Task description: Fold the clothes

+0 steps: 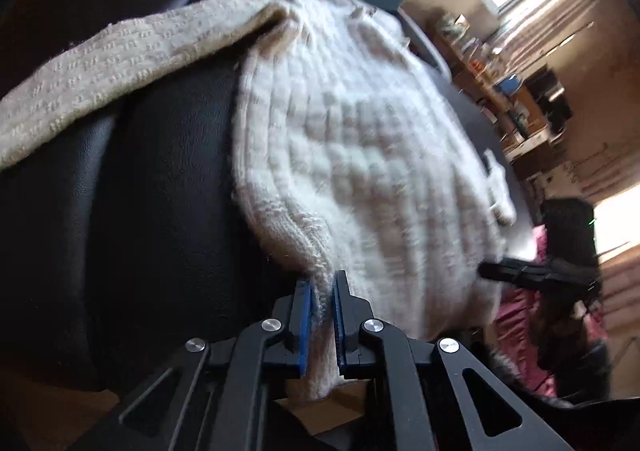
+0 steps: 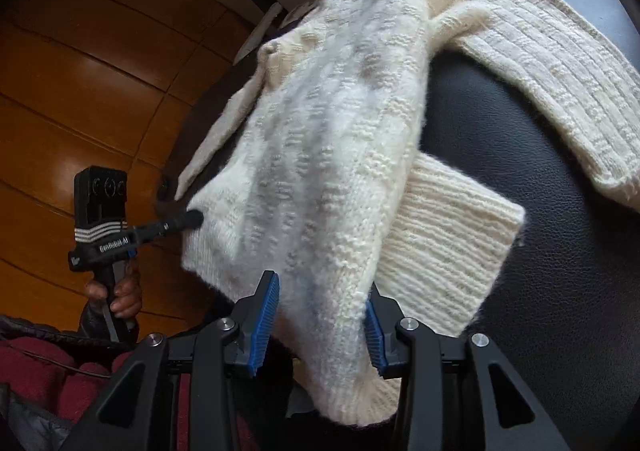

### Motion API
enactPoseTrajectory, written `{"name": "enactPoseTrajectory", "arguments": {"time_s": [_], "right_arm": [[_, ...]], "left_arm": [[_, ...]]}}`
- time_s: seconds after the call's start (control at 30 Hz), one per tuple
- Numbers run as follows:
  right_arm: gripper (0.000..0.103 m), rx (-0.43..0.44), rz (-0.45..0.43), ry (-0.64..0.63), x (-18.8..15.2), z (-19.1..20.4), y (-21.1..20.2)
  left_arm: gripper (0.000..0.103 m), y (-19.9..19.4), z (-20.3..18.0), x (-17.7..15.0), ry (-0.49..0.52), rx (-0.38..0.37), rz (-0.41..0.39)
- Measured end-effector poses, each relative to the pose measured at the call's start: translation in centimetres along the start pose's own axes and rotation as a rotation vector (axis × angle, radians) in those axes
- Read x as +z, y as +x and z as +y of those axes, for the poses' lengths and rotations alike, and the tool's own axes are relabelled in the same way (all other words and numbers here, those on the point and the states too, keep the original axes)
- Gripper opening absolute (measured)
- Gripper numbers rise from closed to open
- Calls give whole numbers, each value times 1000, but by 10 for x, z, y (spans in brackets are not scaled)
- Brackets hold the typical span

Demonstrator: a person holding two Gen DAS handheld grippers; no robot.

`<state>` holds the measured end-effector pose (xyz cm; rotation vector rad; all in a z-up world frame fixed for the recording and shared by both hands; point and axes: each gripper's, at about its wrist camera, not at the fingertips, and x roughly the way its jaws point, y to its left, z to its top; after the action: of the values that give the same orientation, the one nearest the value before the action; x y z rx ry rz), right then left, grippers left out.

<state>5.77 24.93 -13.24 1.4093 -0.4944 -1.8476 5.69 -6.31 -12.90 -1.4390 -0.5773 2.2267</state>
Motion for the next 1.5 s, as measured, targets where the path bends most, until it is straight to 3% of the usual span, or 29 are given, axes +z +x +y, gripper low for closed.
{"name": "enactPoseTrajectory", "arguments": {"time_s": [0.13, 0.2, 0.27, 0.33, 0.37, 0.5, 0.57, 0.63, 0.67, 0.73, 0.77, 0.8, 0.97, 1.07, 1.17, 1.27, 1.33, 1.4, 1.5], "right_arm": [[41, 152, 29, -58, 0, 20, 1], [41, 170, 37, -71, 0, 22, 5], [41, 178, 8, -52, 0, 18, 3], [41, 137, -42, -27, 2, 10, -4], [41, 106, -71, -14, 4, 6, -9], [39, -97, -154, 44, 13, -15, -21], [39, -143, -139, 70, 13, -25, -20], [39, -162, -116, 85, 11, -32, -18], [39, -162, -111, 88, 9, -33, -18], [39, -142, -120, 105, 6, -36, -17], [39, -136, -123, 110, 5, -36, -16], [39, -138, -125, 107, 5, -36, -15], [39, -149, -134, 92, 6, -35, -12], [39, -155, -139, 83, 7, -34, -10], [39, -154, -141, 70, 7, -32, -7], [41, -77, -114, 29, 6, -18, -6], [41, -26, -96, 1, 5, -9, -5], [41, -8, -75, -24, 5, -1, 0], [41, 0, -91, 3, 7, -4, 4]], "left_arm": [[10, -60, 8, 32, -86, -171, -174], [8, -81, 24, 44, -120, -123, -244], [6, -86, 45, 50, -178, -55, -261], [3, -81, 64, 48, -225, -12, -245], [3, -78, 69, 43, -230, 44, -233], [3, -58, 91, 26, -270, 157, -159], [3, -56, 88, 18, -255, 171, -158], [4, -62, 71, 13, -182, 134, -164], [10, -58, 63, 13, -146, 117, -134], [42, -48, 50, 13, -96, 94, -76], [67, -43, 46, 12, -89, 91, -67], [71, -38, 44, 11, -85, 84, -63], [66, -16, 37, 9, -96, 89, -43], [14, -1, 31, 4, -54, 144, -1], [12, 4, 28, 1, -54, 143, 0], [11, -20, 30, 10, -147, -50, -67], [11, -49, 35, 21, -197, -156, -162], [11, -70, 48, 31, -243, -161, -235], [11, -80, 77, 37, -316, -63, -269]]}}
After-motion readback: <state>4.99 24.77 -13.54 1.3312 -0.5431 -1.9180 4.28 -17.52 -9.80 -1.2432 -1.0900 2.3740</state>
